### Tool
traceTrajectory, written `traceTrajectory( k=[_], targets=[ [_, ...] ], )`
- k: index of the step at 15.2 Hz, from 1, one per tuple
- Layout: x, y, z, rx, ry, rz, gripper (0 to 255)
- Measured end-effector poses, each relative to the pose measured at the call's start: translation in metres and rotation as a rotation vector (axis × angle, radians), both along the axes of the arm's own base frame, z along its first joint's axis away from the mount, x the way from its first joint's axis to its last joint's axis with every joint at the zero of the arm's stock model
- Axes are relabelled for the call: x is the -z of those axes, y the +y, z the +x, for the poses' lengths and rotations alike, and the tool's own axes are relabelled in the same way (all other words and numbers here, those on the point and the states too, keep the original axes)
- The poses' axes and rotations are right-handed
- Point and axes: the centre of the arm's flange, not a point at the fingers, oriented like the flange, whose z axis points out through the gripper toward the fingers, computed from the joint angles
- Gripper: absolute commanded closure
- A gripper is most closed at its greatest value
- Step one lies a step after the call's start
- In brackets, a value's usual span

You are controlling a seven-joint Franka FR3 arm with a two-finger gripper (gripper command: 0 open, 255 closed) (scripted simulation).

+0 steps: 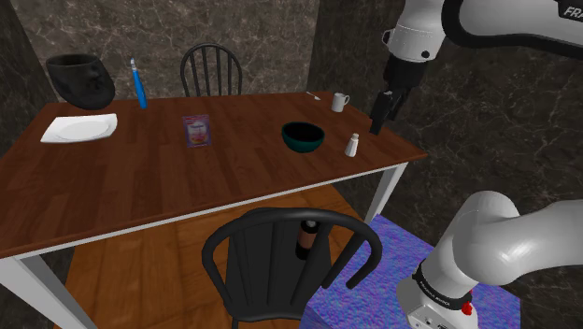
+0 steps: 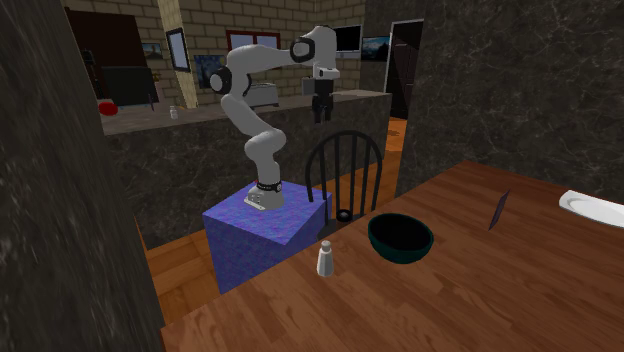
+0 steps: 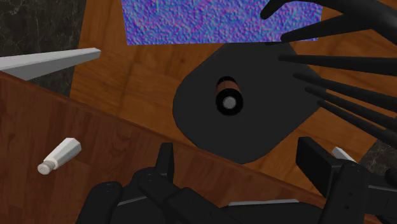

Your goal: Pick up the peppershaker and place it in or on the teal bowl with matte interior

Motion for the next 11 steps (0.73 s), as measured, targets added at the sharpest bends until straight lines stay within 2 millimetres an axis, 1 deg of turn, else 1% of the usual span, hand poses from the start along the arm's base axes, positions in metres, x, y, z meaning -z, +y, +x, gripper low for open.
traceTrajectory(
  k=[1,4,7,9,11],
  targets=[
    [0.000,0.000,0.000,0.000,0.000,0.000,0],
    [0.010,-0.021,0.011,-0.010,0.001,0.001,0],
    [0.031,-0.049,0.024,-0.025,0.004,0.002,0],
    [0.039,-0.074,0.033,-0.035,0.004,0.003,0],
    [0.052,-0.097,0.042,-0.045,0.005,0.003,0]
  ],
)
